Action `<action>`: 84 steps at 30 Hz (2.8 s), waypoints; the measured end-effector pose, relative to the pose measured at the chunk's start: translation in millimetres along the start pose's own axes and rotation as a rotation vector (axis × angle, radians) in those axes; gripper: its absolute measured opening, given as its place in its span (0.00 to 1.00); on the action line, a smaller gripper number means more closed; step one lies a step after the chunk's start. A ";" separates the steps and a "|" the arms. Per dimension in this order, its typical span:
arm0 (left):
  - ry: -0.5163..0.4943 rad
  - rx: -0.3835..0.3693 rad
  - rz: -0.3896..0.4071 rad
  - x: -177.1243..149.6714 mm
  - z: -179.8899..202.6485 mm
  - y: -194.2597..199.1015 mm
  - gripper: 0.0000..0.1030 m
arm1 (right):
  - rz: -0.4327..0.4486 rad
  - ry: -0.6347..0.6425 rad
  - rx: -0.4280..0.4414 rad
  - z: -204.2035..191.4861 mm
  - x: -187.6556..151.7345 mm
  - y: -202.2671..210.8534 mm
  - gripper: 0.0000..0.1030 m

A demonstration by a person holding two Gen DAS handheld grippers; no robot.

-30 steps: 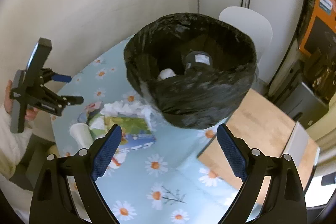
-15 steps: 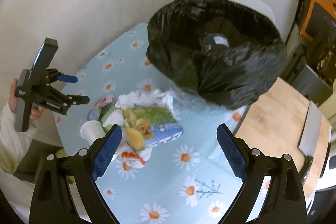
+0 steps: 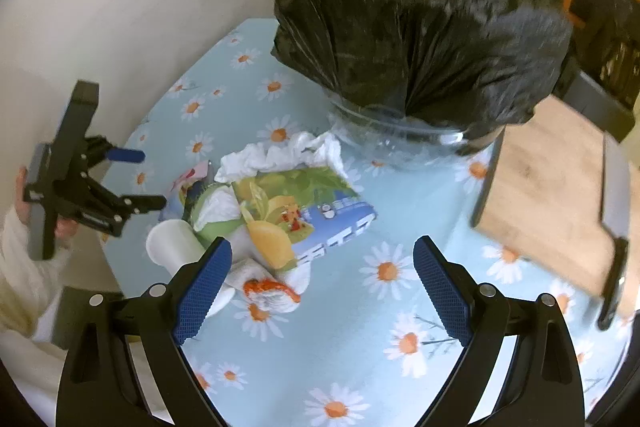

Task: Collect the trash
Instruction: 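Grasp the juice box with the right tool while the left tool grasps the pink pig bag, then carry the juice box and pig bag over the black bin and open both tools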

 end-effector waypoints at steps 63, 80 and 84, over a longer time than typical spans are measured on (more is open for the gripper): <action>-0.149 0.048 -0.048 11.0 -20.6 -49.6 0.68 | 0.017 -0.224 0.125 5.9 4.7 -44.2 0.05; -0.010 0.121 0.025 -16.9 -6.0 12.1 0.68 | 0.050 -0.079 0.164 -0.5 2.3 9.9 0.01; 0.009 0.147 0.038 -18.3 -0.4 22.5 0.68 | 0.055 -0.050 0.166 -3.1 0.2 20.3 0.01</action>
Point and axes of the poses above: each gripper's, at about its wrist camera, not at the fingertips, and y roughly against the way its jaws point, z to its right, x to its top, the point moved 5 cm from there along -y, roughly the way its jaws point, and after that the axes turned 11 degrees about y, right-handed, at the moved point
